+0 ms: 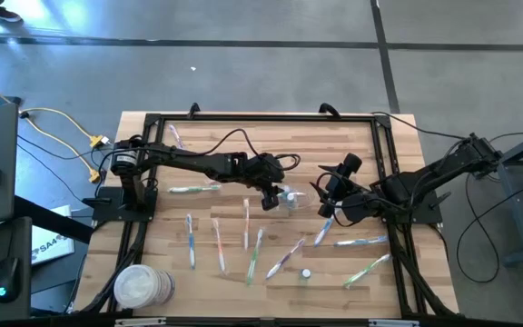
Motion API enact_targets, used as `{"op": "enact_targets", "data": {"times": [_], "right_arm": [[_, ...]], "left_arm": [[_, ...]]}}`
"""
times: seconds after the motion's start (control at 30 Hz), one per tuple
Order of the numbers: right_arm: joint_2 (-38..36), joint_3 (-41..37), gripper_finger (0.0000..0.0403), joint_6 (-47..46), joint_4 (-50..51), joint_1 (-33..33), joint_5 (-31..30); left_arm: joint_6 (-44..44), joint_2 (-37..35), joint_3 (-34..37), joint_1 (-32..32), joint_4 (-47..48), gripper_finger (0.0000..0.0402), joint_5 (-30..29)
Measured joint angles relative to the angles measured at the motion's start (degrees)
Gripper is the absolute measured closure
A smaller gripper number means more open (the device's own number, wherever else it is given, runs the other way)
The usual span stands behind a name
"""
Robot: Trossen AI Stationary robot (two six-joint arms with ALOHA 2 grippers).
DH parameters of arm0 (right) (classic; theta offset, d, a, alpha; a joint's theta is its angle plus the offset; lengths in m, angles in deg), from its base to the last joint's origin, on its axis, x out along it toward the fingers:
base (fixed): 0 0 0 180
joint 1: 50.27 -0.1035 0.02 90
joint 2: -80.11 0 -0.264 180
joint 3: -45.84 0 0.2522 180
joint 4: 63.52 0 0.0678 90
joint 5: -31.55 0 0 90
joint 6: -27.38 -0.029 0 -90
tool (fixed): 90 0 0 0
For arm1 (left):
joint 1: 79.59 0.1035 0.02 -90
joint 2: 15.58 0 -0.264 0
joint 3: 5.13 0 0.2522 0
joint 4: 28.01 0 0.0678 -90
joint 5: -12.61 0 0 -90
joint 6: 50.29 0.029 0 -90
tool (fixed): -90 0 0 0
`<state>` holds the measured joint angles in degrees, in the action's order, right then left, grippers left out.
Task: Pick & Place toothbrushing station
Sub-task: Put the right blue toothbrush into the wire organizer
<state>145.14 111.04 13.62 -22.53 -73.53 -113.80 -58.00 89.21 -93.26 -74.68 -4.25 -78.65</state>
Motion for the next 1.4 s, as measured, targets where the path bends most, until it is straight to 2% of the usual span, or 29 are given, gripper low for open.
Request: {"op": "enact_targets", "data": {"times": [0.33, 0.8, 1.03, 1.27, 1.33, 1.4], "right_arm": [[0.0, 0.0, 0.0162, 0.0, 0.0, 0.0, 0.0], [0.0, 0.0, 0.0162, -0.4, 0.5, 0.0, 0.1], [0.0, 0.0, 0.0162, -4.7, 4.1, 0.0, 0.2], [0.0, 0.0, 0.0162, -7.1, 6.4, 0.0, 1.9], [0.0, 0.0, 0.0162, -7.2, 7.4, 0.0, 4.9], [0.0, 0.0, 0.0162, -6.9, 8.9, 0.0, 11.2]], "left_arm": [[0.4, 0.0, -0.3, 0.0, -1.6, 0.0245, 0.0], [4.5, 0.0, -12.6, 0.0, 15.2, 0.0245, -0.7], [4.4, -0.6, -15.4, -0.4, 21.7, 0.0245, -1.4], [4.0, -3.9, -15.4, -2.6, 26.6, 0.0245, -9.1], [3.7, -5.5, -15.4, -3.6, 27.2, 0.0245, -11.7], [3.1, -7.0, -15.4, -5.0, 29.5, 0.0245, -14.4]]}}
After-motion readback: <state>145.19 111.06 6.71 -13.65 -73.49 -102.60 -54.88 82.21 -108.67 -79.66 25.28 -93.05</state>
